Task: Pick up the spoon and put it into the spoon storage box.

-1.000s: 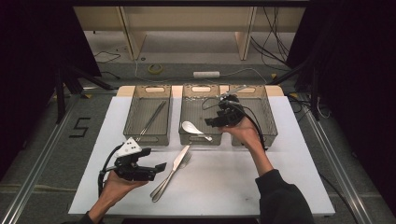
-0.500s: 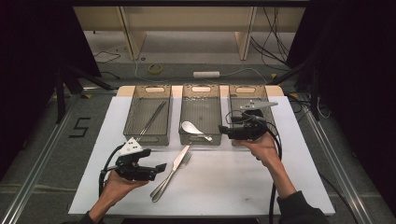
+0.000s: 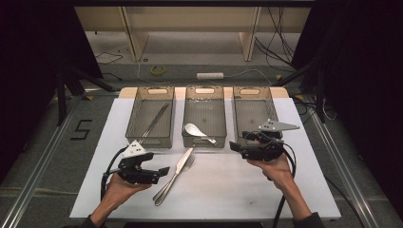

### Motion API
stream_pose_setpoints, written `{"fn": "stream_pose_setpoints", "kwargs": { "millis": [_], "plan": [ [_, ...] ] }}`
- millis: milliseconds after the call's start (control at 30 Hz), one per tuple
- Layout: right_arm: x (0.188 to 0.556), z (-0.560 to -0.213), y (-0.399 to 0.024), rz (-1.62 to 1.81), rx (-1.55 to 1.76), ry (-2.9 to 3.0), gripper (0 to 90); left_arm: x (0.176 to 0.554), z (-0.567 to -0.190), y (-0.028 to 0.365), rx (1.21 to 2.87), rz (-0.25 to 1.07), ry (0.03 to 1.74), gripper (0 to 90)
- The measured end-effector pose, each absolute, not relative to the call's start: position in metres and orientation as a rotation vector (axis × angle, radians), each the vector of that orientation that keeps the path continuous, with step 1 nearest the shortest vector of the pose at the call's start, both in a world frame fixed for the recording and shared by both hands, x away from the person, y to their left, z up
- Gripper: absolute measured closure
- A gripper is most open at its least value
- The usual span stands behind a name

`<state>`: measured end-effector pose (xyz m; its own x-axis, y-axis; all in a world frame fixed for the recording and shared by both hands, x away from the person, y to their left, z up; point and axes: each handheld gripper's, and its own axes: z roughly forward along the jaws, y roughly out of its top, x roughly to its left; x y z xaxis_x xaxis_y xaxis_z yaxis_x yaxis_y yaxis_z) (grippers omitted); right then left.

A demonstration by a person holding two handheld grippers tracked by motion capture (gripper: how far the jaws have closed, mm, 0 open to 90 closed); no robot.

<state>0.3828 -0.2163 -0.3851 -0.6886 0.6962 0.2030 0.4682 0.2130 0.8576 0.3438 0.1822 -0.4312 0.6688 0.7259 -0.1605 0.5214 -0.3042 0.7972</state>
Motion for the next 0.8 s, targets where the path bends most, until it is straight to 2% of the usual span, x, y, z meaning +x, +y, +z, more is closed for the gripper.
{"fn": "stream_pose_setpoints", "kwargs": {
  "millis": [800],
  "plan": [
    [0.353, -0.412, -0.235, 1.447, 1.135, 2.23, 28.2, 0.348, -0.43, 0.173, 2.077, 0.245, 1.031, 15.9]
  ]
}}
